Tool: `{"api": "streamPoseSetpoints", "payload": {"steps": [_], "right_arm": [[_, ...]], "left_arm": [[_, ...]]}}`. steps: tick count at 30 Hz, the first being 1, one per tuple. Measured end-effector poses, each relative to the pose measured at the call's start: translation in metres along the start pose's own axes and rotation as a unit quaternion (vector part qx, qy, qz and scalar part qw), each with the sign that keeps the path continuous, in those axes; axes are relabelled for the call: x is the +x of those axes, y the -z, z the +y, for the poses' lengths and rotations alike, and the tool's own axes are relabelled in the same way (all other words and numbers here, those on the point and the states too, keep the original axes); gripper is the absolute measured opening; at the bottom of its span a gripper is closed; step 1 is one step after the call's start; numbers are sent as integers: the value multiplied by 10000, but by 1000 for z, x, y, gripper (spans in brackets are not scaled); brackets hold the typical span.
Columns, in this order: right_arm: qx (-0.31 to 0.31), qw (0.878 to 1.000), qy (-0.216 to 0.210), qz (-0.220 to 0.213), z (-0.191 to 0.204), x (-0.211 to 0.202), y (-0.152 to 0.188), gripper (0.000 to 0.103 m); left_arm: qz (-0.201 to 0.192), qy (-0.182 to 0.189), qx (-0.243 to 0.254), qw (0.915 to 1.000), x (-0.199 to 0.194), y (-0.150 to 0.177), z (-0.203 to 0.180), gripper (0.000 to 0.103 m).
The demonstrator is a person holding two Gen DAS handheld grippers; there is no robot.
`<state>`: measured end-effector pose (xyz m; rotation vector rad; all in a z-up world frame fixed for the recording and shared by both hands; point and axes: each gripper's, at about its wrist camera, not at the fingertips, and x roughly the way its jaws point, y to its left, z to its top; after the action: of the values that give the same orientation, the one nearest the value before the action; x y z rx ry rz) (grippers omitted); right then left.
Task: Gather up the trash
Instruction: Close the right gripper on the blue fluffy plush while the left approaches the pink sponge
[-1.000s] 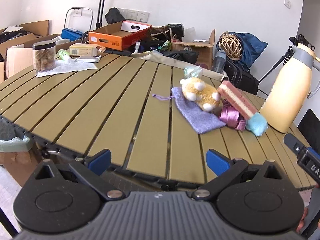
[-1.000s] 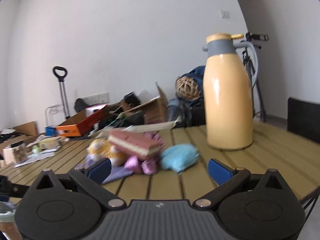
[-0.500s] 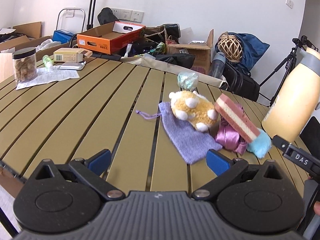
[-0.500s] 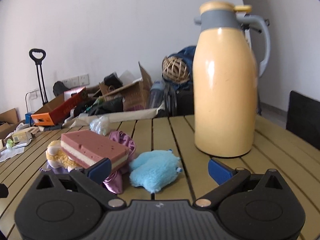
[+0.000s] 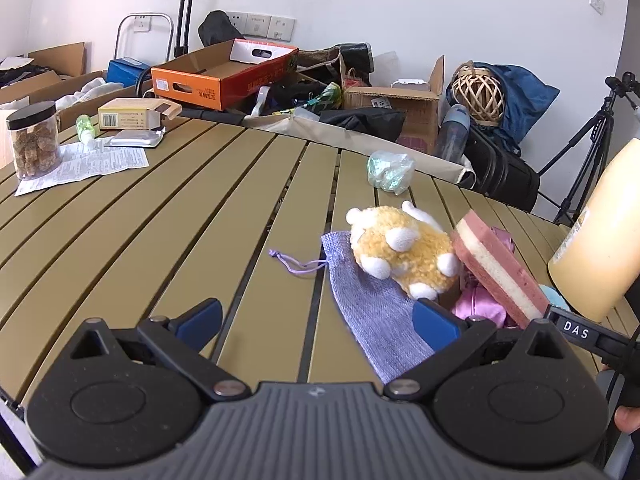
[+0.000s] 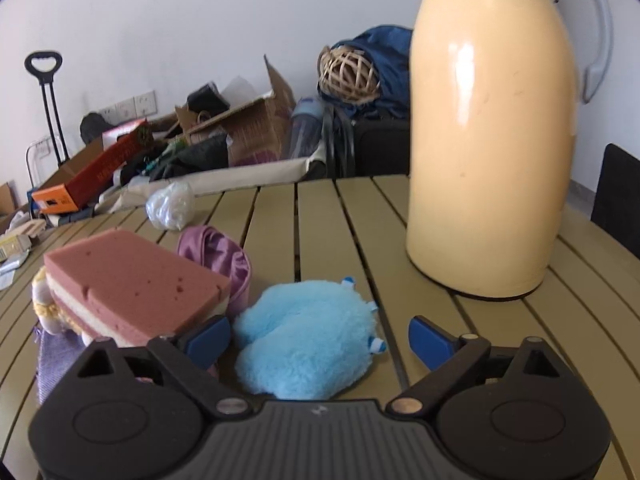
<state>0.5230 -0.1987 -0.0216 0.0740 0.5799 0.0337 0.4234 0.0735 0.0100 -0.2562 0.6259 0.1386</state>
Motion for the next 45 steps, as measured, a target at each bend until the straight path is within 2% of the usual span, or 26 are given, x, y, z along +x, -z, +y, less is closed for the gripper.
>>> {"api": "streamPoseSetpoints", "payload": {"steps": [9,12,15,18,19,27,30,38,45], "right_arm": [[-199,9994,162,253,12,19,-1,94],[-229,9991,166,306,15,21,0,85],[-273,9990,185,313,18,20,1,84],[-321,9988,188,329,19,18,1,77],[-326,9987,170,357,20,18,2,71],[-201,9994,189,212,13,6,5,68],[-2,9997,223,78,3,-4,4,67],[734,9967,164,-317,-38,-42,4,67],[1139,9917,162,-575,-70,-64,6,67]], "left_arm": [[73,0,11,10000,11,-1,-1,103],[97,-19,50,9999,12,0,-2,103],[106,-35,66,9999,11,1,-2,103],[97,-40,97,9999,10,3,-2,103],[90,-48,115,9999,10,3,-2,103],[10,-79,237,9997,6,7,-6,103],[-164,-171,447,9987,1,10,-15,103],[-586,-99,993,9933,-14,12,-58,103],[-666,245,1628,9841,-2,-1,-112,103]]}}
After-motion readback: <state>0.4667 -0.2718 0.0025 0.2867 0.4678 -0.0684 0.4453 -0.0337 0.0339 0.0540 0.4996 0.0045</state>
